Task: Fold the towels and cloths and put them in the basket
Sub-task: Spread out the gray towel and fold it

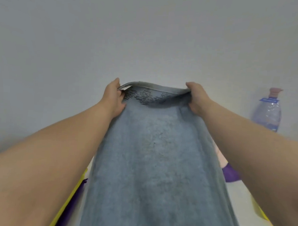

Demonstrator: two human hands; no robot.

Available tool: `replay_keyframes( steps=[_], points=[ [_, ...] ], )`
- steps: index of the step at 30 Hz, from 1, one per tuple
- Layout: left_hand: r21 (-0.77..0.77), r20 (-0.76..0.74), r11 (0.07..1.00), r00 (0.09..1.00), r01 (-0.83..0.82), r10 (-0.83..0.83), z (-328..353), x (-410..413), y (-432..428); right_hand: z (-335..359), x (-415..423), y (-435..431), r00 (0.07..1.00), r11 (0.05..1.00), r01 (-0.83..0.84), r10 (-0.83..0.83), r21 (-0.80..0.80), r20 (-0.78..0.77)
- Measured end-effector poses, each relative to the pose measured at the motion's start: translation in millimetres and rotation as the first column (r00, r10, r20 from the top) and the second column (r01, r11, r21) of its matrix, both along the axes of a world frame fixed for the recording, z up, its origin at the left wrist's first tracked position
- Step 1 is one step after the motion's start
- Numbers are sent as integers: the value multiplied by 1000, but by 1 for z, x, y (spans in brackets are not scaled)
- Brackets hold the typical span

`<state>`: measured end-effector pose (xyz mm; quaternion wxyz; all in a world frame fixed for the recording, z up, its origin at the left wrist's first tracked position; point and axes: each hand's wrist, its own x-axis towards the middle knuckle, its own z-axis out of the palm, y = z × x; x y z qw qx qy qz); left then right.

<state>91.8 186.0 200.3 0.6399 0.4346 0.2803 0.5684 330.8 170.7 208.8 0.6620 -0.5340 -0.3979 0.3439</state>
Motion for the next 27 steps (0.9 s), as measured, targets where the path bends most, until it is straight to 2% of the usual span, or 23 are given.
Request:
replay_keyframes(
  steps=[6,13,15,19,21,23,25,26,27],
  points=[
    [-144,-58,989,998,30,-38,-41,-11,-22,-62,-5,-32,995,995,-63,57,-72,-80],
    [-233,-36,972,999,19,-28,-70,-15,-73,-92,-13,-88,994,988,16,-32,-156,-101],
    [-255,-14,967,1000,-3,-1,-76,-17,-95,-97,-18,-108,993,983,77,-91,-170,-77],
    [-263,28,959,992,-109,121,-88,-26,-139,-109,-25,-151,962,957,265,-254,-119,99],
    [-255,-83,931,965,-261,248,-97,-34,-157,-119,-27,-173,931,944,315,-287,-100,224],
    [-197,-300,886,886,-420,354,-108,-46,-171,-126,-31,-199,878,921,370,-304,-122,369],
    [-121,-594,905,760,-407,262,-124,-61,-185,-134,-38,-230,737,886,461,-352,-48,578],
    [-118,-751,938,647,-327,131,-132,-68,-196,-142,-37,-238,640,876,481,-366,18,675],
    [-135,-875,963,483,-232,-6,-138,-73,-207,-148,-38,-247,572,882,471,-297,-9,765]
  ],
)
